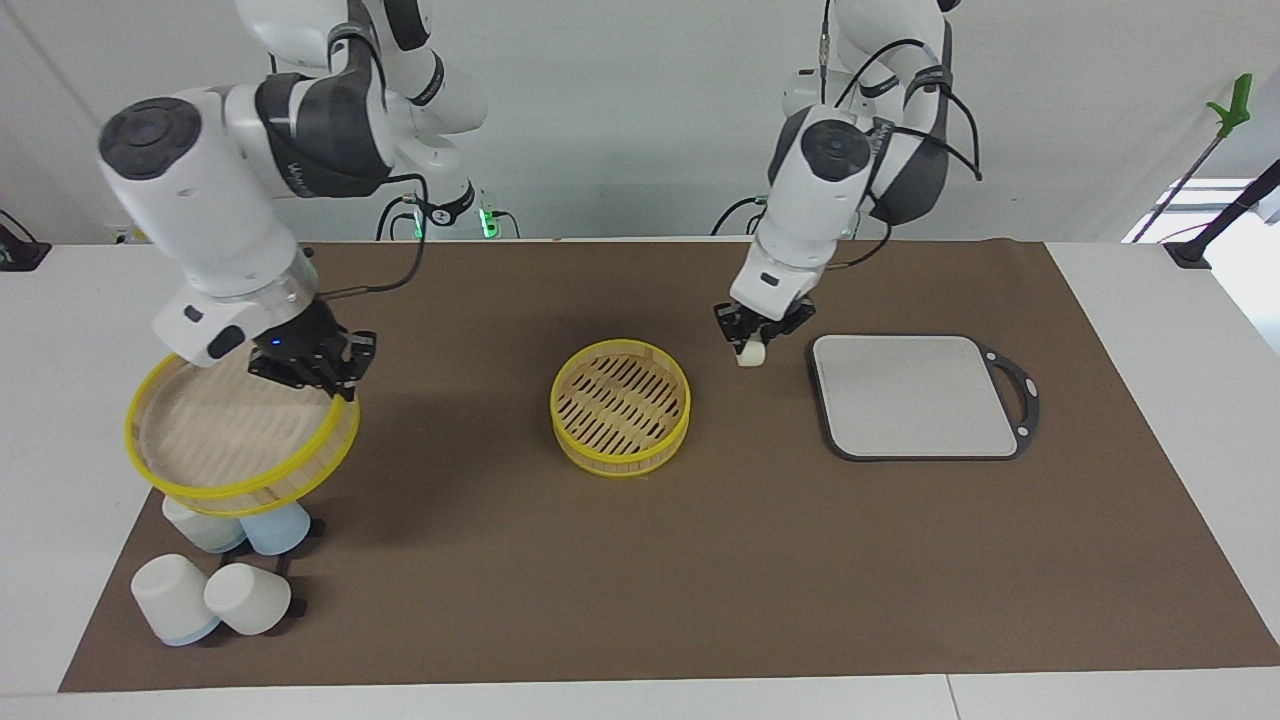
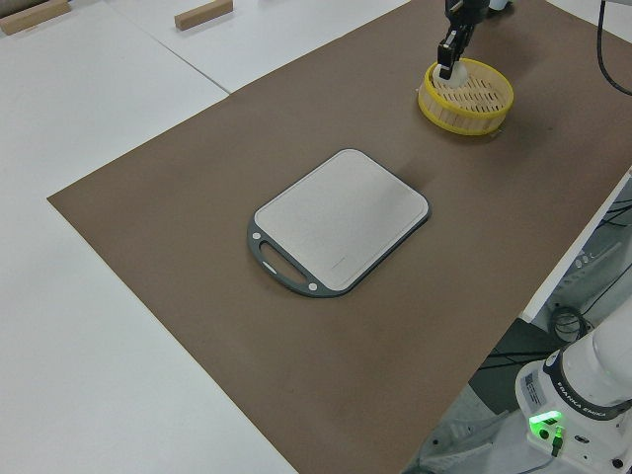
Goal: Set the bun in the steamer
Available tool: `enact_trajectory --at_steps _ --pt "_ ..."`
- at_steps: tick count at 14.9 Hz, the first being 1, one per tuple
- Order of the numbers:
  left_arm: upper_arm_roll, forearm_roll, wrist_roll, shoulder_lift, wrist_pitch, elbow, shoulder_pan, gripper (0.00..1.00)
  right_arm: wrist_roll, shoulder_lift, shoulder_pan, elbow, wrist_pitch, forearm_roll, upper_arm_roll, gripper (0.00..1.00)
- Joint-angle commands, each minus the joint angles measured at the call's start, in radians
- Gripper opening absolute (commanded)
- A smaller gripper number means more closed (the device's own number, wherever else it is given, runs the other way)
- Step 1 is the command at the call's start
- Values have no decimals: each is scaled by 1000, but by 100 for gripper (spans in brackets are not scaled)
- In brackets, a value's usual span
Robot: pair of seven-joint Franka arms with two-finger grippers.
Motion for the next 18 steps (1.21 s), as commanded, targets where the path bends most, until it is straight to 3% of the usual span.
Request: enact_trajectory --at_steps 1,3,6,8,13,18 --pt "20 -10 -103 206 -39 258 -94 33 -42 -32 -50 -51 -22 10 13 0" --pt "28 9 -167 302 -33 325 -146 34 -57 -52 -80 -93 -20 10 13 0" --pt "24 41 -169 345 -29 336 -158 34 -69 -60 -87 -120 -13 10 13 0" --pt "24 41 -187 365 9 320 -180 35 -65 -103 -91 -211 28 10 13 0" --pt "24 41 -239 380 74 290 -201 38 -66 -114 -96 -234 35 10 13 0" --pt "28 42 -242 363 148 187 -232 39 -65 -120 -96 -249 35 10 13 0"
